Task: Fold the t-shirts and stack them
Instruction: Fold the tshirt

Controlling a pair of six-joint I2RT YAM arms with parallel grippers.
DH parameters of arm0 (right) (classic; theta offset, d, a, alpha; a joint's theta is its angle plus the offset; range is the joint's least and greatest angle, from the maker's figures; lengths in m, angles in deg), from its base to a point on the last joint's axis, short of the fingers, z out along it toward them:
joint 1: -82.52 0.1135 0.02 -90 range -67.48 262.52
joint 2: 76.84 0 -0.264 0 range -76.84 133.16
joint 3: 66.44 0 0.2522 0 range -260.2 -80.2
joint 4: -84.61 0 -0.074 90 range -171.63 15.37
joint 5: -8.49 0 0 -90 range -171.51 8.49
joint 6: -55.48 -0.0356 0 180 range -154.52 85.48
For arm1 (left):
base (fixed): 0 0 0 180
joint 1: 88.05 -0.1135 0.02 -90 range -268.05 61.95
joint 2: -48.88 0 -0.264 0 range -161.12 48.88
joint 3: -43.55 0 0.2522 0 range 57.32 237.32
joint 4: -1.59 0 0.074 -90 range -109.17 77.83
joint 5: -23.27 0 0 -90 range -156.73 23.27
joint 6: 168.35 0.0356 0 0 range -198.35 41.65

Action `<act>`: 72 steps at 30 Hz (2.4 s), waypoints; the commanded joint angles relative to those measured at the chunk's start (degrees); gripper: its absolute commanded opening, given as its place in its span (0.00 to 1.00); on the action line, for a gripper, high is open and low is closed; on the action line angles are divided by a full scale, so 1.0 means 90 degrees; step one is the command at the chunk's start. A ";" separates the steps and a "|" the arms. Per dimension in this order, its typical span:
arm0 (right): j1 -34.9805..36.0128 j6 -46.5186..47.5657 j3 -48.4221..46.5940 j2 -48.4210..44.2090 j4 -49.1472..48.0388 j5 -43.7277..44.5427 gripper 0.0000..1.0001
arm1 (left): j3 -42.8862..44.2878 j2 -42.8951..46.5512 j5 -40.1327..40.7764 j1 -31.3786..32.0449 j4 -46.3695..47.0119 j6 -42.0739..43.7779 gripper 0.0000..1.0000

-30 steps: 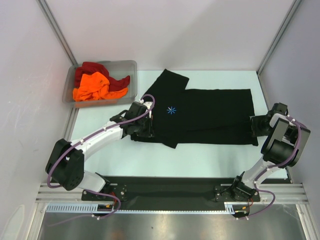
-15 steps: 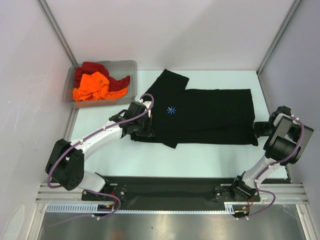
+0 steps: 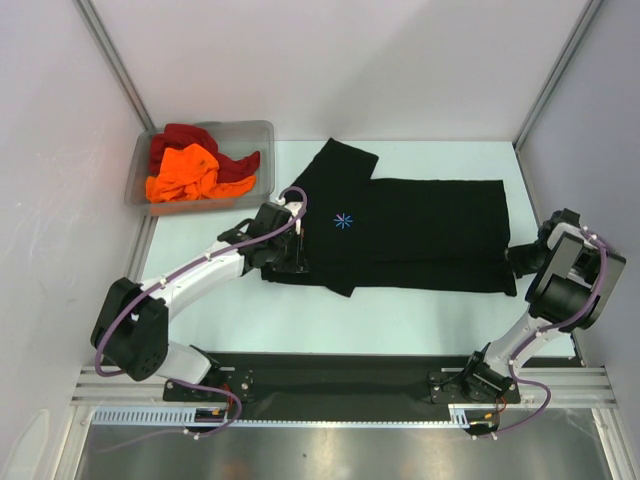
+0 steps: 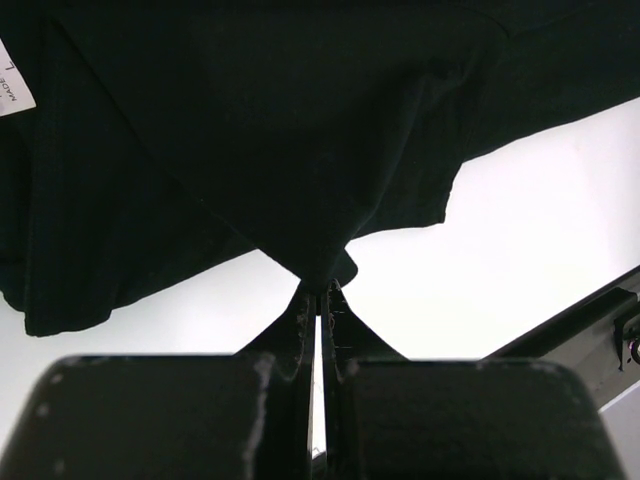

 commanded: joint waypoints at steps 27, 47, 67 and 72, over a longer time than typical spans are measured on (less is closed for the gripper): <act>0.1090 0.1854 0.0763 -0.2431 0.2974 0.0944 0.00 | -0.0145 0.0668 -0.0424 -0.0089 0.0163 0.0063 0.00; 0.0496 0.1406 0.0783 -0.3544 0.3365 0.2574 0.00 | -0.1843 0.3871 -0.0131 -0.0070 -0.0745 -0.1147 0.00; 0.0680 0.1161 0.0578 -0.4287 0.3687 0.3034 0.00 | -0.2303 0.7063 0.0084 -0.0060 -0.3664 -0.3901 0.00; 0.0690 0.1142 0.0441 -0.4296 0.3717 0.3249 0.00 | -0.2440 0.7572 -0.0277 -0.0060 -0.4270 -0.4545 0.00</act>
